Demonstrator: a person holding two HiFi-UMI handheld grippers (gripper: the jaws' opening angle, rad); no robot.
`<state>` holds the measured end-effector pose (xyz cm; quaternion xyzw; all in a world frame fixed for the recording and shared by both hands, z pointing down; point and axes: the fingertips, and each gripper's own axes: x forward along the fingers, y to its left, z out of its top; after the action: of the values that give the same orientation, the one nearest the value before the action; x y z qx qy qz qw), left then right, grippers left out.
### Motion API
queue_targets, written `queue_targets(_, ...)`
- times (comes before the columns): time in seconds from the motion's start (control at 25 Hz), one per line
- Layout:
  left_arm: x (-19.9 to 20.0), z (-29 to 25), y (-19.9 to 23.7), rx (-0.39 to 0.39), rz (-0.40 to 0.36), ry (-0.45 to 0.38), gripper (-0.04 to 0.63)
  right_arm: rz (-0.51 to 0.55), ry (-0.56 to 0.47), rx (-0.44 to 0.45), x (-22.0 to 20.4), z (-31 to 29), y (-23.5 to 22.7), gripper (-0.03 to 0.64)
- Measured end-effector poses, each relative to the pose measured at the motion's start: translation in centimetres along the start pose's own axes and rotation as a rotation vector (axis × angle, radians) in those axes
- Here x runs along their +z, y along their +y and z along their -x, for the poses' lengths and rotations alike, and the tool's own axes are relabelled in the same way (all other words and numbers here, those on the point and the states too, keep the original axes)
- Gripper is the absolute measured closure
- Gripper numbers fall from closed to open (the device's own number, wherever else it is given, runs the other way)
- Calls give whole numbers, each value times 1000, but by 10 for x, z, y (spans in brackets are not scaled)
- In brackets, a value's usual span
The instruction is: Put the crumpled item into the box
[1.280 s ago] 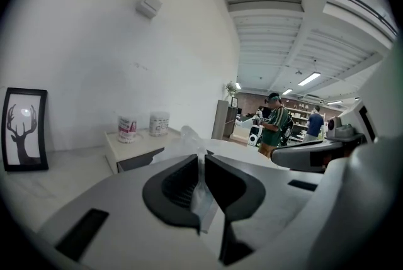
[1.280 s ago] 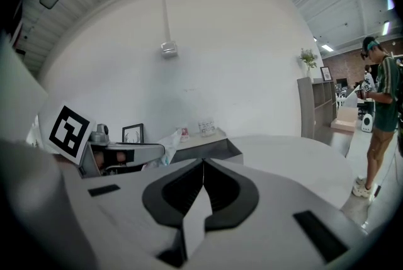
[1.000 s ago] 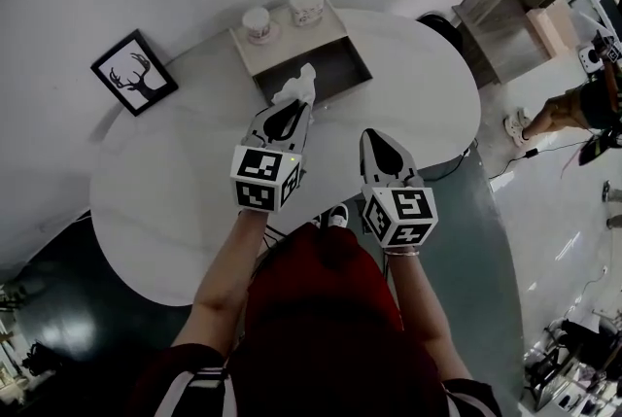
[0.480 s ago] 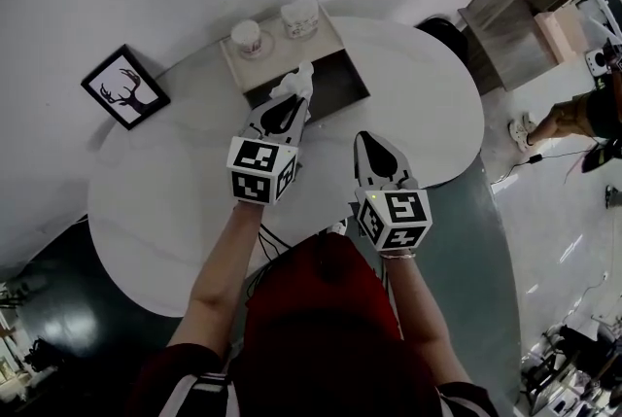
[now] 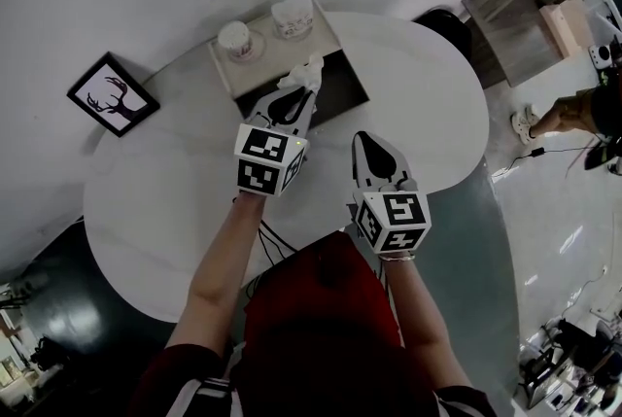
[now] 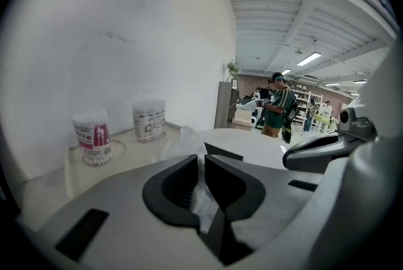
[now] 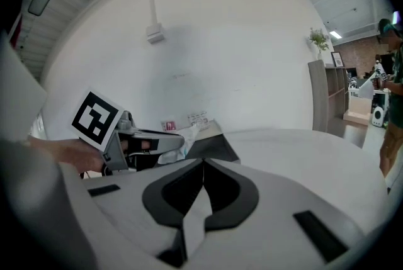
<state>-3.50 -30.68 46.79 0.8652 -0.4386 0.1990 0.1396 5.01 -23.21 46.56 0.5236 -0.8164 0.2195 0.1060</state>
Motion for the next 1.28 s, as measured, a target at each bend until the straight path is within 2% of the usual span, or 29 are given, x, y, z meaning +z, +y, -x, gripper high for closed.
queue_targets(0.52, -24, -27, -2, -34, -26, 127, 541, -4, 28, -5, -8, -11, -9, 601)
queue_targets(1.28, -40, -41, -6, -56, -27, 249, 541, -14, 38, -9, -7, -13, -16, 601)
